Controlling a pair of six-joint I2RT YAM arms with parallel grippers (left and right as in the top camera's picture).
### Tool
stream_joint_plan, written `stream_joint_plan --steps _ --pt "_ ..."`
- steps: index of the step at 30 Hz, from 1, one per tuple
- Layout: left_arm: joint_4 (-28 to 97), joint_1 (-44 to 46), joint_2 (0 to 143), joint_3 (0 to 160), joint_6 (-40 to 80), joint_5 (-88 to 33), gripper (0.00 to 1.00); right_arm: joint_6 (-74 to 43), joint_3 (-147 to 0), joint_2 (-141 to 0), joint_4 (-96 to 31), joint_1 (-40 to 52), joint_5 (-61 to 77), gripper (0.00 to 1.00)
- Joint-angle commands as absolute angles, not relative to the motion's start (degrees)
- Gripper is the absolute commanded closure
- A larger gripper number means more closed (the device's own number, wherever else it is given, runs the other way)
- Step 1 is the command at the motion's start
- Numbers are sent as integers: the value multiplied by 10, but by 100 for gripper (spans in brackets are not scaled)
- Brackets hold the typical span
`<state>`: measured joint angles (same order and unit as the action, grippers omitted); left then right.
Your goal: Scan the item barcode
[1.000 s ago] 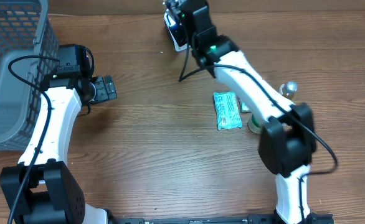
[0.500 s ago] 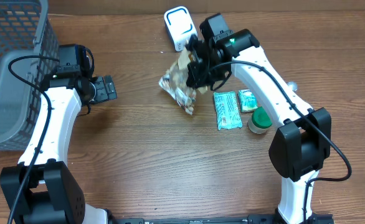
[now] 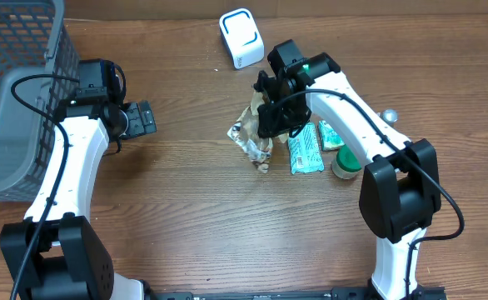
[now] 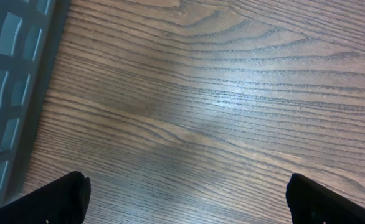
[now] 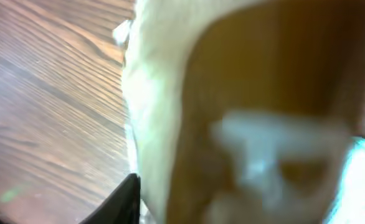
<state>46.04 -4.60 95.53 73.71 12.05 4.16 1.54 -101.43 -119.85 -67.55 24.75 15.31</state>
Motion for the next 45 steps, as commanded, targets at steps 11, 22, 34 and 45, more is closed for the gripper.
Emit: stream_joint_plan --steps 11,22,34,45 --pt "461 -45 954 743 118 46 1 -21 -970 -1198 -604 247 -6 26" --pt "461 -45 953 743 118 46 0 -137 -967 -1198 -564 247 -83 0" --pt "461 -45 953 743 118 46 0 -137 -967 -1198 -564 247 -83 0" --pt "461 -45 953 743 118 46 0 -137 -967 -1198 -564 247 -83 0"
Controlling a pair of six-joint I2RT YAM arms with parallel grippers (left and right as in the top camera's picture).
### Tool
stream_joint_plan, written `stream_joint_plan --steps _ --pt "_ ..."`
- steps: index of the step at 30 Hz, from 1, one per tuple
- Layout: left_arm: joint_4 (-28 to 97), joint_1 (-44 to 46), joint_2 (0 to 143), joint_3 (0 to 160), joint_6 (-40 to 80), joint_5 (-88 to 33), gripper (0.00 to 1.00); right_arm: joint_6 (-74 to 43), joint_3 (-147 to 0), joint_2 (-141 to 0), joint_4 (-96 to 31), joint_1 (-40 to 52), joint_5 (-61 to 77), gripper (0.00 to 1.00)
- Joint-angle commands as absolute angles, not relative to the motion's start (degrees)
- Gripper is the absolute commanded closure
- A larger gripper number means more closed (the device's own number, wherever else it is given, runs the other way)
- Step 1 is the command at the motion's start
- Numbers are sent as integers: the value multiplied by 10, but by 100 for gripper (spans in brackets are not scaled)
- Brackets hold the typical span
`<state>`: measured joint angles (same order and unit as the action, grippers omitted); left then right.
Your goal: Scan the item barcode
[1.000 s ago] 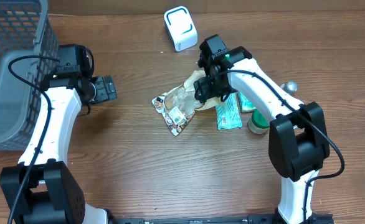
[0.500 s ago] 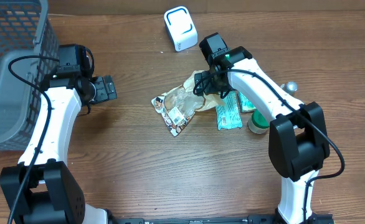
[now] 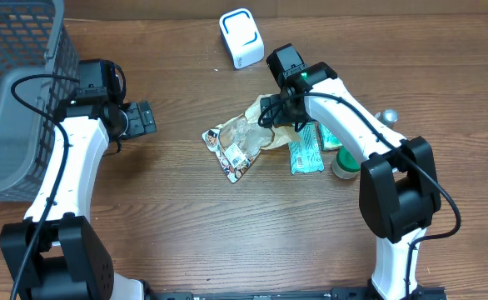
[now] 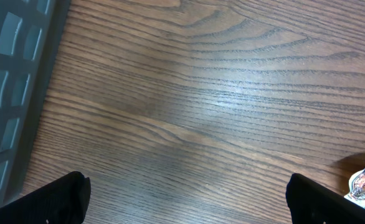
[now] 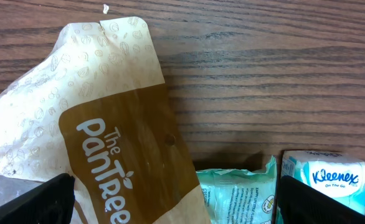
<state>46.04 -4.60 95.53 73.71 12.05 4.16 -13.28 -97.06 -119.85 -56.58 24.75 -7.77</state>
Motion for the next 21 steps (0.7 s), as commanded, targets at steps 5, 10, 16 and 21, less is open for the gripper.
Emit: stream_joint_plan --steps 5,10,16,21 --pt "461 -45 954 743 118 46 0 -137 -967 -1198 -564 247 -83 0" --pt "461 -45 953 743 118 46 0 -137 -967 -1198 -564 247 -83 0" --pt "461 -45 953 743 118 46 0 -137 -967 -1198 -564 247 -83 0" --pt "461 -45 953 743 118 46 0 -137 -967 -1198 -564 247 -83 0"
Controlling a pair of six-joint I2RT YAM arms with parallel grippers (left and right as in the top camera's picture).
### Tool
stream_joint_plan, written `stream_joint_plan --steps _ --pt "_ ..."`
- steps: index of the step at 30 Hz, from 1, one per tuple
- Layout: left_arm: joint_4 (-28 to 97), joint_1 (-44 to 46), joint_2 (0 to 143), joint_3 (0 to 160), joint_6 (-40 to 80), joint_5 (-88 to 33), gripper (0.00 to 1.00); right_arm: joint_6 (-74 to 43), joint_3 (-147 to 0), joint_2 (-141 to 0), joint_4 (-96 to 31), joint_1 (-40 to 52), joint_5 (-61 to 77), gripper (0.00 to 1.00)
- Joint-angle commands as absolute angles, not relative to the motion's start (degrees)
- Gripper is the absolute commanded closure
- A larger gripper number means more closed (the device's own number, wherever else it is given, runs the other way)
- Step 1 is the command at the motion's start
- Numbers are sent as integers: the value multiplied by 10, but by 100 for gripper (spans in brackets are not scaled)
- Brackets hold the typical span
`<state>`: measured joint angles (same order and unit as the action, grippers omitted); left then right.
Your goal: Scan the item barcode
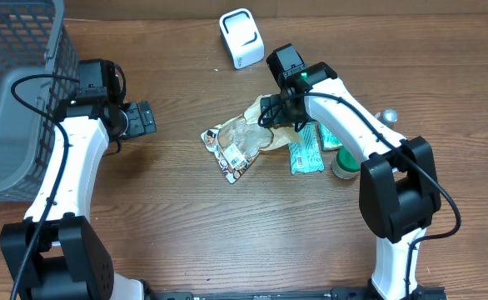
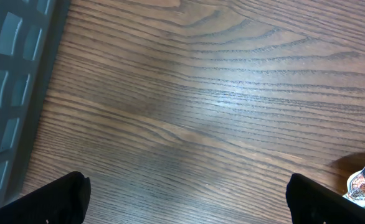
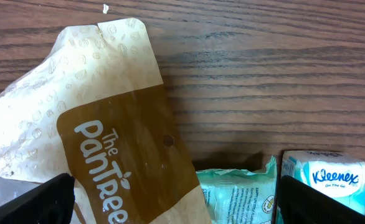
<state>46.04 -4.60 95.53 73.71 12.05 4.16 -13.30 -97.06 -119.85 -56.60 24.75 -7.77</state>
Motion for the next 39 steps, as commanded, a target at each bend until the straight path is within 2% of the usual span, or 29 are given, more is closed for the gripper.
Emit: stream_joint_plan --steps 1,14,22,28,39 --pt "461 -45 954 743 118 46 0 -137 -967 -1198 -564 247 -83 0" --pt "461 -44 953 743 118 46 0 -137 -967 -1198 -564 247 -83 0" --pt "460 -13 936 731 118 46 0 -137 -967 -1198 -564 247 -83 0" --pt "460 23 870 679 118 46 0 -137 -967 -1198 -564 247 -83 0" --pt "460 23 726 539 118 46 1 -137 -967 -1198 -564 247 -83 0"
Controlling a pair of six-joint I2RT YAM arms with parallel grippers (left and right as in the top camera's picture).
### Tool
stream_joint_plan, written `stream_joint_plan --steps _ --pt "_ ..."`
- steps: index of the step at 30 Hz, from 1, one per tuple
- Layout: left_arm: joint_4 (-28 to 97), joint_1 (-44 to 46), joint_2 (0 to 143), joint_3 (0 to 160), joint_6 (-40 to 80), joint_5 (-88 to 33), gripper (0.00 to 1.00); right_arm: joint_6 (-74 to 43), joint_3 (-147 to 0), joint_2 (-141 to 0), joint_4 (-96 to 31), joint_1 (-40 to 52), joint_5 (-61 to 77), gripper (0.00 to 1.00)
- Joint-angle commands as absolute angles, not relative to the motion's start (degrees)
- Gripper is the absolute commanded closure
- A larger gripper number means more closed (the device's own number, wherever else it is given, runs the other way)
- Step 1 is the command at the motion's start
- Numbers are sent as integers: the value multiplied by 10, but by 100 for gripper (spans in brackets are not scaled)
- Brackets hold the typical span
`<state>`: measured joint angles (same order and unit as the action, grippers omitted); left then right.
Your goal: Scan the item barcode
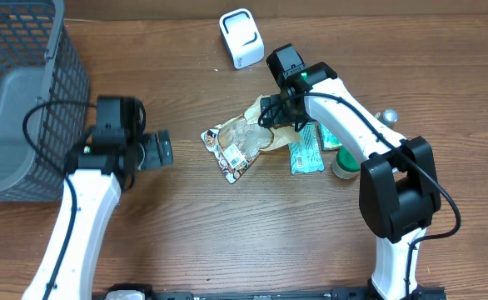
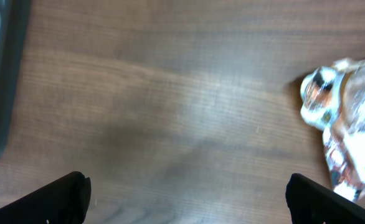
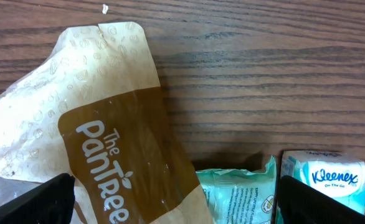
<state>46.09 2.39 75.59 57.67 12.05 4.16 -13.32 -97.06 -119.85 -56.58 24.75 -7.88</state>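
A brown and clear bakery bag (image 1: 237, 143) lies flat mid-table, its white barcode label (image 1: 241, 156) facing up. My right gripper (image 1: 279, 117) hovers open over the bag's brown paper end (image 3: 108, 137), nothing between its fingers (image 3: 45, 199). My left gripper (image 1: 162, 150) is open a little left of the bag; its blurred view shows the bag's clear end (image 2: 350, 118) at the right edge. The white scanner (image 1: 241, 37) stands at the back of the table.
A grey wire basket (image 1: 19, 83) fills the far left. Right of the bag lie a green packet (image 1: 305, 150), a Kleenex pack (image 3: 326, 177), a green-lidded jar (image 1: 346, 164) and a small silver object (image 1: 389, 116).
My left arm has moved from beside the basket to the right and nearer the front, so its gripper is now close to the bag's left end. The right arm and bag have not moved.
The bag first stood on end under my right gripper, pressed close to its camera. Then it lay flat with the label up and the right gripper open above its brown end. That held, and now the left gripper has come near the bag.
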Motion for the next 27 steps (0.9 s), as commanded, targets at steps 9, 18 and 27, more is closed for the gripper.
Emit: stream_joint_plan --steps 9,18,27 --pt "439 22 673 444 118 66 1 -137 -967 -1198 -564 247 -83 0" --pt "234 22 635 435 118 -50 0 -137 -967 -1198 -564 247 -83 0" --pt "138 22 611 430 118 -110 0 -137 -967 -1198 -564 247 -83 0"
